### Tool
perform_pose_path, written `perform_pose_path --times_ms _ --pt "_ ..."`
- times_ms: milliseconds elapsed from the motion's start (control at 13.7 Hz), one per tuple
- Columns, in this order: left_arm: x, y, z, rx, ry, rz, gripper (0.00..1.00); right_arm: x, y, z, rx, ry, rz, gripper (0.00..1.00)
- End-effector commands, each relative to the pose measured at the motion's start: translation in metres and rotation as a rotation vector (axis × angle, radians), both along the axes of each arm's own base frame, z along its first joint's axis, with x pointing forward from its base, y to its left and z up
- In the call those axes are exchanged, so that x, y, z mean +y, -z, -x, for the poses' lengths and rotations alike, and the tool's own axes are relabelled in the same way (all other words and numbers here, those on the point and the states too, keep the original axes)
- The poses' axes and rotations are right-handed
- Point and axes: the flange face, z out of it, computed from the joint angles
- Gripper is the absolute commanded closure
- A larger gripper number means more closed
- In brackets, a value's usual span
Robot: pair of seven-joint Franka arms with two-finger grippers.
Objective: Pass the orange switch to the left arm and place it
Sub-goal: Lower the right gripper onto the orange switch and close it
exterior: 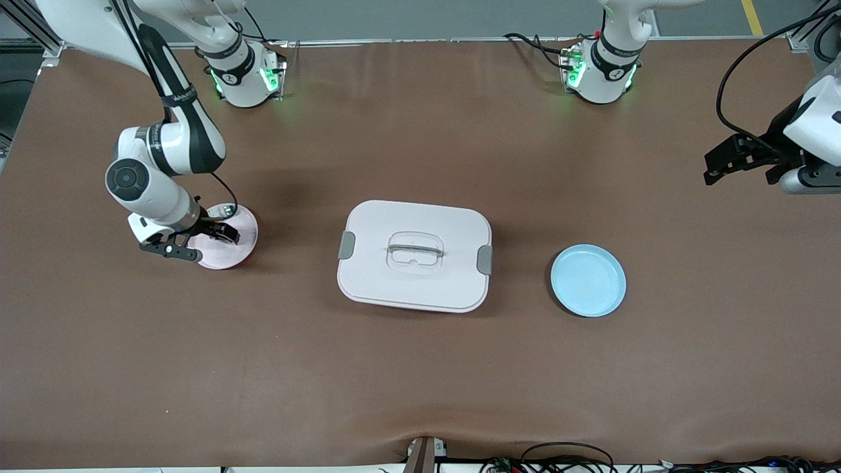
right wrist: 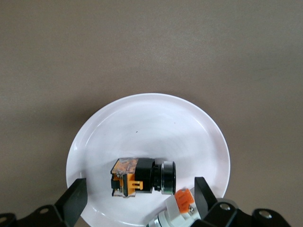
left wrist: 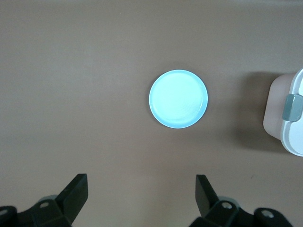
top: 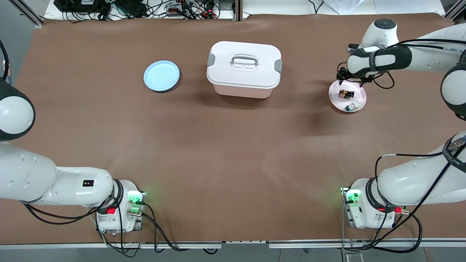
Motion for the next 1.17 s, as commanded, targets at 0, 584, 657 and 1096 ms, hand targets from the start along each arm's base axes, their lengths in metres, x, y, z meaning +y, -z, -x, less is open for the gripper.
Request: perform_pose_path --times_ms 0,584,657,1096 --pt "0.0 -0.005 0.001 0.001 0.016 0.017 0.0 -0.004 0.013 -0.002 -0.011 0.011 0.011 0.0" --pt "0.001 -0.005 0.001 0.001 0.014 0.017 0.0 -0.008 0.029 -0.001 -0.013 0.017 0.005 0.0" --pt "0.001 -0.005 0.001 0.001 0.014 0.017 0.0 -0.009 0.03 -0.001 -0.015 0.019 0.004 0.0" --pt "0.0 -0.005 0.001 0.001 0.016 0.018 0.0 -0.01 0.042 0.006 -0.016 0.019 -0.002 0.0"
